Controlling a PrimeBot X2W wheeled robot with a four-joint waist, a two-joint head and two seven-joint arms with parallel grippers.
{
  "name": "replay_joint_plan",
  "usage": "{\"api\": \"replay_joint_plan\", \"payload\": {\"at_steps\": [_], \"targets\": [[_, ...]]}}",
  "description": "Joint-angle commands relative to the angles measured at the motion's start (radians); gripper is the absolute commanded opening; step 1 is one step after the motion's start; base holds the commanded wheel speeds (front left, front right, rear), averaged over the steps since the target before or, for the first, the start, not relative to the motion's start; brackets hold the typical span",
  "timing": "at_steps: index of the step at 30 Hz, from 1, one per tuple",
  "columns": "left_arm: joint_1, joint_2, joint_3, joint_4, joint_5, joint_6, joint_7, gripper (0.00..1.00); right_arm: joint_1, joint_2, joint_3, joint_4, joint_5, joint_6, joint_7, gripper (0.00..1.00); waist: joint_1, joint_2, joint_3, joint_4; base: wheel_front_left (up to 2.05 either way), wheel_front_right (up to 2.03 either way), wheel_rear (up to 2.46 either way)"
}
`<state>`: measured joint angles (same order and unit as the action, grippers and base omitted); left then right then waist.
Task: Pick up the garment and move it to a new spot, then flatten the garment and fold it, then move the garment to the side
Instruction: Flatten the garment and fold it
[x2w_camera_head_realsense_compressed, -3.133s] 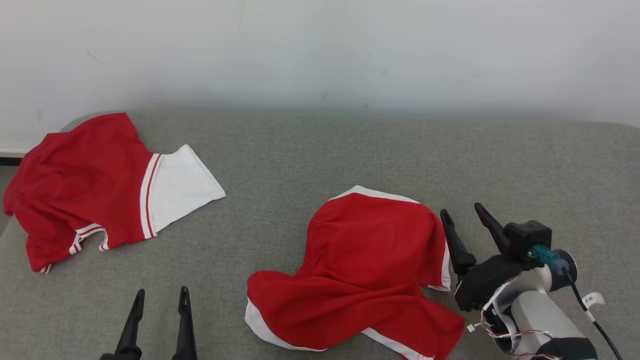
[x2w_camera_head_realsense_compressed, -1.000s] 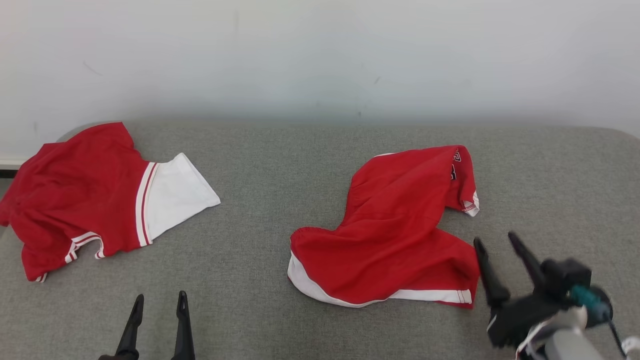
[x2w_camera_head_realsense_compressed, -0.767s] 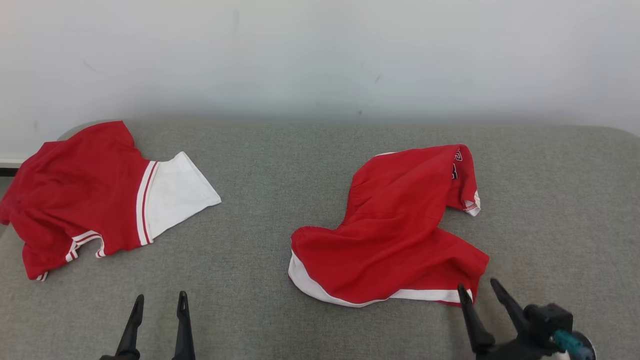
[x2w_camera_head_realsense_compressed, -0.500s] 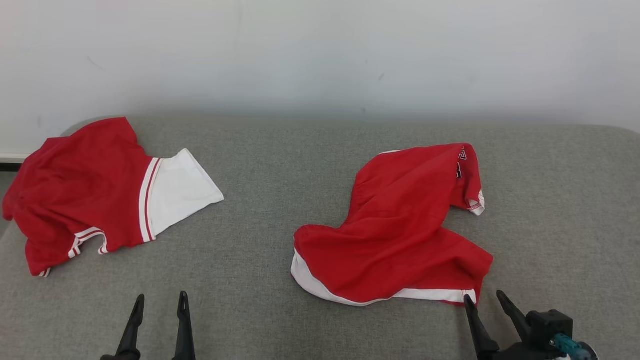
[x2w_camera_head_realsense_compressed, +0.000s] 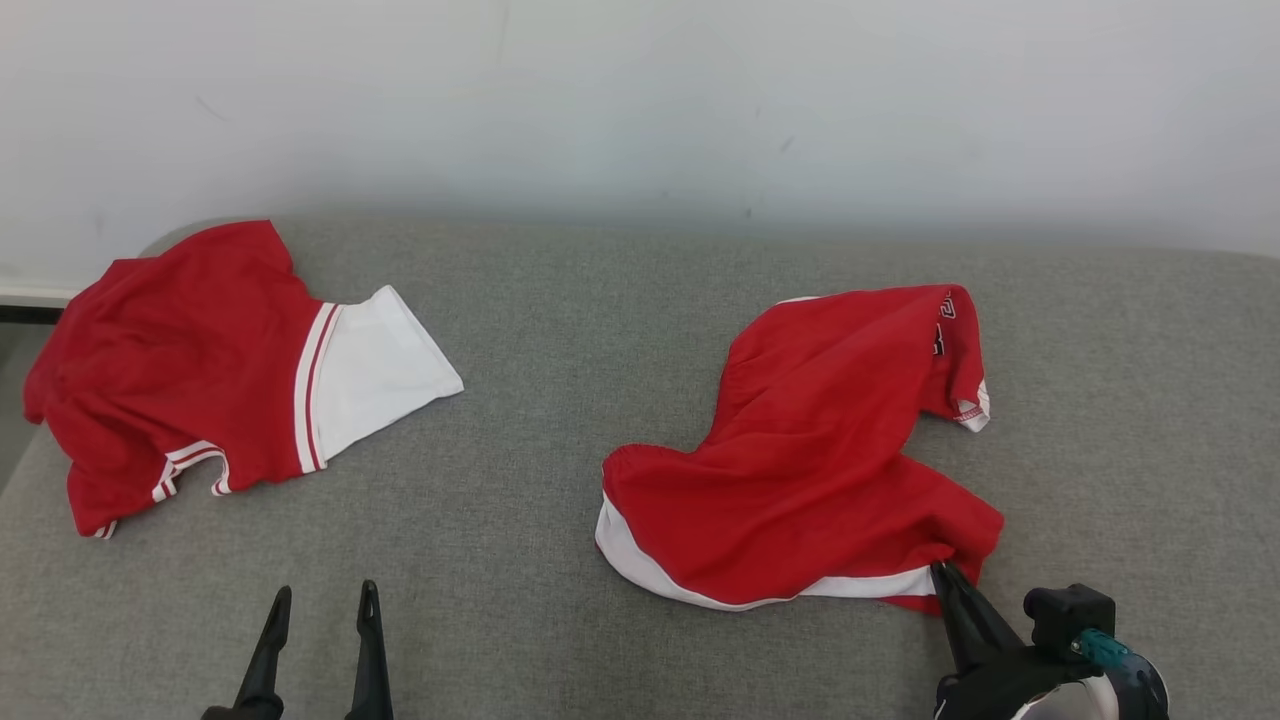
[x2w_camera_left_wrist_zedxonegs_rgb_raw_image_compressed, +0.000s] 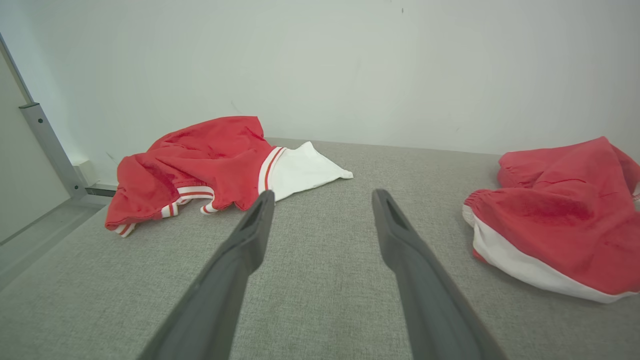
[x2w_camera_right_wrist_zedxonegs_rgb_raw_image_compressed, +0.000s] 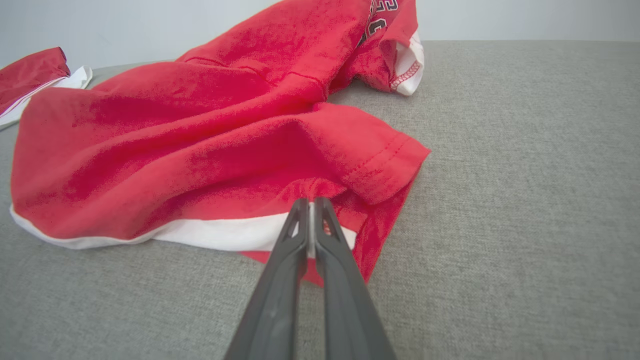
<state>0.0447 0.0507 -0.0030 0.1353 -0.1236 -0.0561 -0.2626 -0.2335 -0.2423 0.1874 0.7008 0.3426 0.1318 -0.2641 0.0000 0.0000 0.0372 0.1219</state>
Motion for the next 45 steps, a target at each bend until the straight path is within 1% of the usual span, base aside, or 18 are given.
{"api": "replay_joint_plan", "payload": {"at_steps": [1,3,10,14,17,22,23,24,25,28,33,38,42,44,45], "targets": [[0.01,-0.001,0.001,0.001,-0.003,0.002,-0.003,1.0,0.018,0.005,-0.002,-0.015,0.006,-0.002,0.0,0.0,0.0,0.0,-0.009,-0.004,0.0,0.0,0.0],[0.016,-0.001,0.0,0.003,-0.006,0.003,-0.003,1.0,0.054,0.007,-0.002,-0.062,0.01,-0.002,0.0,0.0,0.0,0.0,-0.019,-0.01,0.0,0.0,0.0],[0.039,-0.001,-0.009,0.005,-0.027,0.007,-0.003,1.0,0.235,-0.004,-0.009,-0.305,0.017,-0.002,0.0,0.0,0.0,0.0,-0.045,-0.05,0.0,0.0,0.0],[0.041,-0.001,-0.011,0.002,-0.029,0.012,-0.003,1.0,0.341,-0.015,-0.023,-0.408,0.027,-0.002,0.004,0.0,0.0,0.0,-0.044,-0.074,0.0,0.0,0.0],[0.039,-0.001,-0.008,0.002,-0.035,0.012,-0.003,1.0,0.4,-0.025,-0.034,-0.453,0.041,-0.002,0.035,0.0,0.0,0.0,-0.039,-0.092,0.0,0.0,0.0],[0.034,-0.001,-0.017,0.003,-0.036,0.016,-0.003,1.0,0.44,-0.038,-0.053,-0.458,0.049,-0.002,0.075,0.0,0.0,0.0,-0.033,-0.104,0.0,0.0,0.0],[0.033,-0.001,-0.018,0.003,-0.036,0.018,-0.003,1.0,0.443,-0.037,-0.06,-0.454,0.052,-0.002,0.082,0.12,0.0,0.0,-0.033,-0.106,0.0,0.0,0.0],[0.031,-0.001,-0.019,0.003,-0.036,0.018,-0.003,1.0,0.441,-0.035,-0.069,-0.455,0.049,-0.002,0.076,0.6,0.0,0.0,-0.032,-0.107,0.0,0.0,0.0],[0.03,-0.001,-0.019,0.004,-0.036,0.017,-0.003,1.0,0.443,-0.034,-0.074,-0.452,0.046,-0.002,0.076,1.0,0.0,0.0,-0.032,-0.107,0.0,0.0,0.0],[0.031,-0.001,-0.016,0.007,-0.032,0.014,-0.003,1.0,0.444,-0.024,-0.086,-0.455,0.04,-0.002,0.058,1.0,0.0,0.0,-0.033,-0.11,0.0,0.0,0.0],[0.023,-0.001,-0.004,0.012,-0.017,0.005,-0.003,1.0,0.432,0.001,-0.12,-0.507,0.014,-0.002,0.012,1.0,0.0,0.0,-0.033,-0.12,0.0,0.0,0.0],[-0.011,0.006,0.003,0.028,0.005,-0.02,-0.003,1.0,0.41,0.036,-0.128,-0.574,-0.01,-0.002,-0.001,1.0,0.0,0.0,-0.029,-0.14,0.0,0.0,0.0],[-0.063,0.031,-0.017,0.068,0.023,-0.043,-0.003,1.0,0.402,0.076,-0.129,-0.616,-0.022,-0.002,-0.001,1.0,0.0,0.0,-0.019,-0.158,0.0,0.0,0.0],[-0.101,0.052,-0.036,0.109,0.027,-0.057,-0.003,1.0,0.389,0.088,-0.115,-0.62,-0.031,-0.002,0.0,1.0,0.0,0.0,-0.011,-0.17,0.0,0.0,0.0],[-0.142,0.07,-0.057,0.162,0.022,-0.064,-0.003,1.0,0.376,0.097,-0.102,-0.622,-0.037,-0.002,0.0,1.0,0.0,0.0,-0.001,-0.182,0.0,0.0,0.0]]}}
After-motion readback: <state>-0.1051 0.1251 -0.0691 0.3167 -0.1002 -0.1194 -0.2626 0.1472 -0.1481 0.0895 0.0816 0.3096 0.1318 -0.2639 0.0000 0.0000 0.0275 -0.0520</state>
